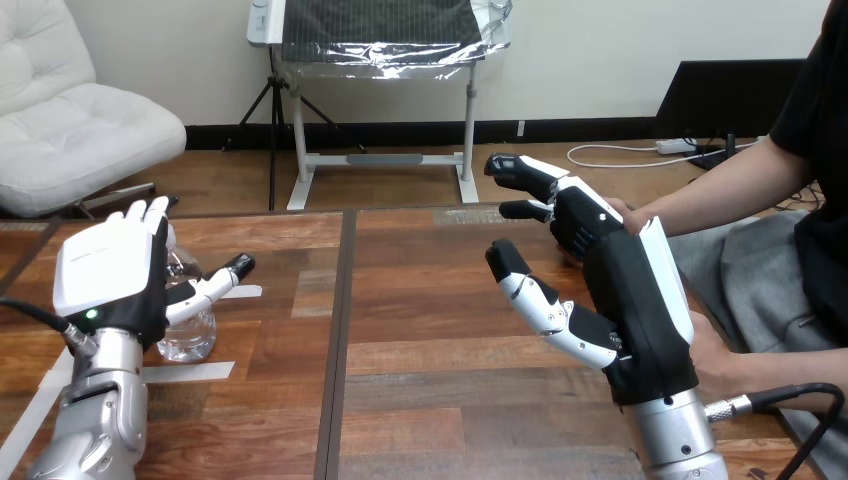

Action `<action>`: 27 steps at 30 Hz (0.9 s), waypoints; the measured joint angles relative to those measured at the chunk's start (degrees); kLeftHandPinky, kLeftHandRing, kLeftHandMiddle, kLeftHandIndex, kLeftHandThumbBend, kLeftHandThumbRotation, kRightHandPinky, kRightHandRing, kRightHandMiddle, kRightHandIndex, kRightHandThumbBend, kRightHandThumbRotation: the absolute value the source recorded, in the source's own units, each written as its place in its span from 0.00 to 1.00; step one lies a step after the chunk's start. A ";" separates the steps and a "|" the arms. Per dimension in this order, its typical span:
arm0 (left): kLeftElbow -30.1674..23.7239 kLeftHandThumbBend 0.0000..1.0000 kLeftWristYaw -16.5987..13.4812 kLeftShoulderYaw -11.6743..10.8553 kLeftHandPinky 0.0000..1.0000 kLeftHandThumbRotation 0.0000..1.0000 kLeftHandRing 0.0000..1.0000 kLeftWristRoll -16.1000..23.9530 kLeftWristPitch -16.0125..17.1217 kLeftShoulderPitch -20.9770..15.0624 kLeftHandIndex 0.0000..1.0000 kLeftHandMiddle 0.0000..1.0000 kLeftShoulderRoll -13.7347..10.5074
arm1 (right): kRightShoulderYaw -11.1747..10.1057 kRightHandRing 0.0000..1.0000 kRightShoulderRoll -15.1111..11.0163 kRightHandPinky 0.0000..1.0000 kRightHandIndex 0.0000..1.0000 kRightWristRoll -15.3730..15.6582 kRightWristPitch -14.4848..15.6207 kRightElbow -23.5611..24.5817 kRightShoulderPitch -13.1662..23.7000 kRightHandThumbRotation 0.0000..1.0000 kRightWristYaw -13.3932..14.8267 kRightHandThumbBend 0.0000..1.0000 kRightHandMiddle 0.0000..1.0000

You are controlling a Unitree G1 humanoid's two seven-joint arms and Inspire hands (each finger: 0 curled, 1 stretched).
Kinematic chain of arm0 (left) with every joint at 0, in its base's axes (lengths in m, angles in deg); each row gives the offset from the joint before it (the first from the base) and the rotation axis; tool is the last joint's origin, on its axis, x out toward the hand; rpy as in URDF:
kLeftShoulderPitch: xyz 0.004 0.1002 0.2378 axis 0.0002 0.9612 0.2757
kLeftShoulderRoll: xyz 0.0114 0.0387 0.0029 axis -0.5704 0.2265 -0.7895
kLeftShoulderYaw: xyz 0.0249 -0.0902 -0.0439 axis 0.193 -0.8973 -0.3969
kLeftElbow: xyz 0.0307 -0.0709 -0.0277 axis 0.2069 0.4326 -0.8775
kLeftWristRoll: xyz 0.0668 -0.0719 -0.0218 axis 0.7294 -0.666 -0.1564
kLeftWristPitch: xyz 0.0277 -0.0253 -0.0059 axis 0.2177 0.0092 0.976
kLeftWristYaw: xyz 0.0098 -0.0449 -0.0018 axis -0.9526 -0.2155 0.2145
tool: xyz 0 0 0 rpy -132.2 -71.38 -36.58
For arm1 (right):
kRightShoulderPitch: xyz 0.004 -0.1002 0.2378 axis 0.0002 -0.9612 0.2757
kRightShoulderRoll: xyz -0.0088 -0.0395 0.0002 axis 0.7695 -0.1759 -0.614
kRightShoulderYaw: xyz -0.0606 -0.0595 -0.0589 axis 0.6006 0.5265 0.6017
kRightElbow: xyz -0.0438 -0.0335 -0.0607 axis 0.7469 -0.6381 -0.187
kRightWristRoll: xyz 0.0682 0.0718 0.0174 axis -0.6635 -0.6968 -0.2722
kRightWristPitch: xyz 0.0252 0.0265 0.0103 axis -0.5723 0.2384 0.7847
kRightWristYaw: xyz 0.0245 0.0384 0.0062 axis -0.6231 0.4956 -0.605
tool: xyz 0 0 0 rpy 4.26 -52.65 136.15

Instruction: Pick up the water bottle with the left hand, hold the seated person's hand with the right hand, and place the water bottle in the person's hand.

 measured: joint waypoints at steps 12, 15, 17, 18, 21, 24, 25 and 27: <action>-3.66 0.67 0.53 -0.91 0.82 0.92 0.88 -1.77 1.03 2.42 0.89 0.90 -0.02 | 0.01 0.82 -0.25 0.72 0.76 0.05 0.00 0.00 0.10 0.32 0.00 0.42 0.83; -5.49 0.67 0.59 -1.10 0.81 0.91 0.87 -1.85 1.03 3.63 0.88 0.89 -0.02 | 0.01 0.83 -0.31 0.72 0.77 0.14 -0.02 0.00 0.11 0.32 0.02 0.42 0.83; -6.78 0.67 0.59 -1.16 0.81 0.91 0.87 -1.84 1.04 4.49 0.88 0.89 -0.03 | 0.01 0.83 -0.36 0.72 0.77 0.26 -0.04 -0.01 0.13 0.32 0.03 0.41 0.84; -7.37 0.67 0.59 -1.18 0.80 0.91 0.87 -1.84 1.05 4.91 0.87 0.89 -0.04 | 0.01 0.83 -0.39 0.72 0.77 0.32 -0.05 -0.01 0.14 0.32 0.04 0.41 0.84; -9.55 0.67 0.62 -1.21 0.81 0.92 0.86 -1.80 1.01 6.27 0.87 0.88 -0.04 | 0.01 0.83 -0.41 0.73 0.77 0.53 -0.07 -0.01 0.17 0.32 0.07 0.41 0.83; -11.36 0.67 0.85 -1.21 0.81 0.93 0.86 -1.70 0.84 7.41 0.87 0.88 -0.06 | 0.02 0.83 -0.40 0.73 0.77 0.58 -0.07 -0.01 0.18 0.32 0.08 0.41 0.83; -12.01 0.67 0.97 -1.20 0.82 0.94 0.86 -1.68 0.74 7.81 0.87 0.88 -0.06 | 0.02 0.83 -0.39 0.73 0.77 0.58 -0.07 -0.01 0.18 0.32 0.08 0.41 0.83; -13.27 0.66 1.10 -1.19 0.82 0.94 0.86 -1.54 0.45 8.52 0.87 0.88 -0.06 | 0.04 0.83 -0.37 0.73 0.77 0.57 -0.07 -0.01 0.19 0.32 0.08 0.41 0.83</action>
